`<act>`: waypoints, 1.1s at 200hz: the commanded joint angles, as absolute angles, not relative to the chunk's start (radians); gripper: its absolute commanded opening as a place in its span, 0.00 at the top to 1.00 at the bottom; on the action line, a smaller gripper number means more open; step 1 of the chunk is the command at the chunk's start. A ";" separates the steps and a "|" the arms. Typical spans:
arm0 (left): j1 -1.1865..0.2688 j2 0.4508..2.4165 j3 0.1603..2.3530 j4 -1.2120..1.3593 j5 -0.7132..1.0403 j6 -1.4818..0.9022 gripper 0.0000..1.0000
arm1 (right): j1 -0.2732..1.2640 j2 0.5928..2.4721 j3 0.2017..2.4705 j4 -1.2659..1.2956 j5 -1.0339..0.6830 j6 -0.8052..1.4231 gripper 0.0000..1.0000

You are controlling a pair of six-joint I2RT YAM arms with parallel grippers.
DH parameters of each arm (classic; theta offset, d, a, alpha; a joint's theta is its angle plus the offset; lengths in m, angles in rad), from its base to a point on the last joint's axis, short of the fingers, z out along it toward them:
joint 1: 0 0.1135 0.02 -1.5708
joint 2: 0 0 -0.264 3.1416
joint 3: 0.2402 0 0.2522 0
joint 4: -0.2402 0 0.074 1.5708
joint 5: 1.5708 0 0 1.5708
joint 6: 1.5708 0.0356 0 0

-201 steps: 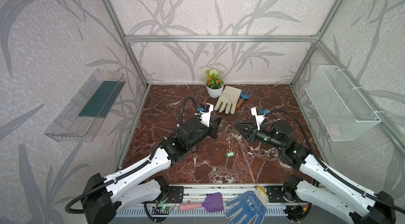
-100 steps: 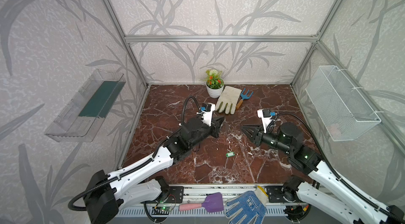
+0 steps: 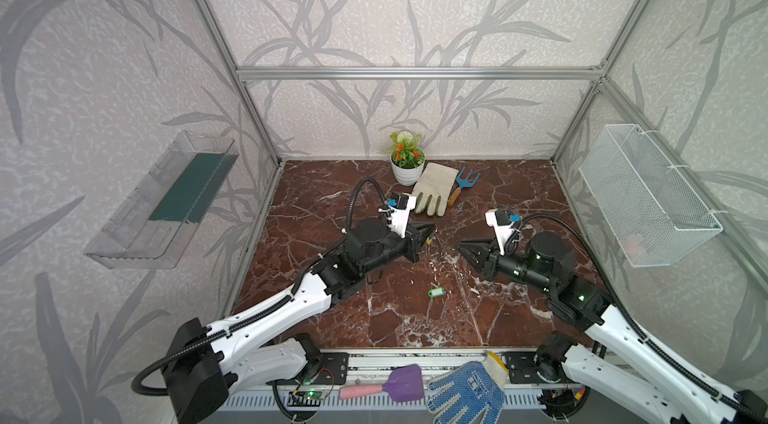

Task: Put the keys on the keyring
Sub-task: 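Carry the ring holder toward the right gripper while the right gripper approaches it, then grasp the ring holder's rim with the right gripper beside the left gripper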

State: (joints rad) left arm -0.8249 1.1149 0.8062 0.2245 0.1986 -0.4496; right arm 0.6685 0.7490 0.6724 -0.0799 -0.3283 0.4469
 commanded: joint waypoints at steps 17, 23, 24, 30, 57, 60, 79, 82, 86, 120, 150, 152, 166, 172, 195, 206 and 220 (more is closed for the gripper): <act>-0.795 1.131 0.841 0.249 0.266 -0.459 1.00 | 0.669 0.790 0.674 -0.014 -0.367 0.410 0.70; -0.791 1.130 0.836 0.255 0.274 -0.462 1.00 | 0.669 0.799 0.674 -0.002 -0.371 0.405 0.70; -0.791 1.129 0.836 0.256 0.275 -0.462 1.00 | 0.669 0.801 0.674 -0.001 -0.372 0.405 0.70; -0.786 1.129 0.833 0.265 0.284 -0.467 1.00 | 0.668 0.812 0.674 0.013 -0.379 0.400 0.70; -0.763 1.135 0.811 0.323 0.328 -0.485 1.00 | 0.659 0.866 0.680 0.088 -0.417 0.376 0.70; -0.761 1.138 0.808 0.333 0.333 -0.490 1.00 | 0.656 0.876 0.679 0.101 -0.418 0.374 0.70; -0.741 1.147 0.797 0.381 0.351 -0.524 1.00 | 0.616 0.935 0.681 0.189 -0.481 0.402 0.70; -0.739 1.147 0.797 0.386 0.351 -0.528 1.00 | 0.607 0.948 0.685 0.204 -0.499 0.411 0.70; -0.737 1.148 0.794 0.393 0.354 -0.531 1.00 | 0.598 0.963 0.689 0.224 -0.521 0.423 0.70; -0.731 1.137 0.765 0.450 0.350 -0.548 1.00 | 0.547 1.051 0.728 0.341 -0.627 0.493 0.70; -0.730 1.121 0.738 0.471 0.331 -0.541 1.00 | 0.542 1.110 0.775 0.379 -0.650 0.508 0.70; -0.731 1.122 0.738 0.472 0.331 -0.541 1.00 | 0.542 1.114 0.777 0.382 -0.649 0.510 0.70; -0.729 1.127 0.737 0.472 0.332 -0.536 1.00 | 0.542 1.141 0.793 0.394 -0.661 0.519 0.71; -0.729 1.127 0.736 0.475 0.333 -0.534 1.00 | 0.543 1.153 0.801 0.395 -0.673 0.521 0.71; -0.727 1.111 0.718 0.490 0.327 -0.537 1.00 | 0.541 1.173 0.808 0.390 -0.681 0.522 0.71; -0.727 1.101 0.707 0.503 0.330 -0.538 1.00 | 0.537 1.174 0.800 0.390 -0.678 0.522 0.72; -0.727 1.089 0.706 0.501 0.328 -0.535 1.00 | 0.534 1.172 0.791 0.394 -0.682 0.522 0.74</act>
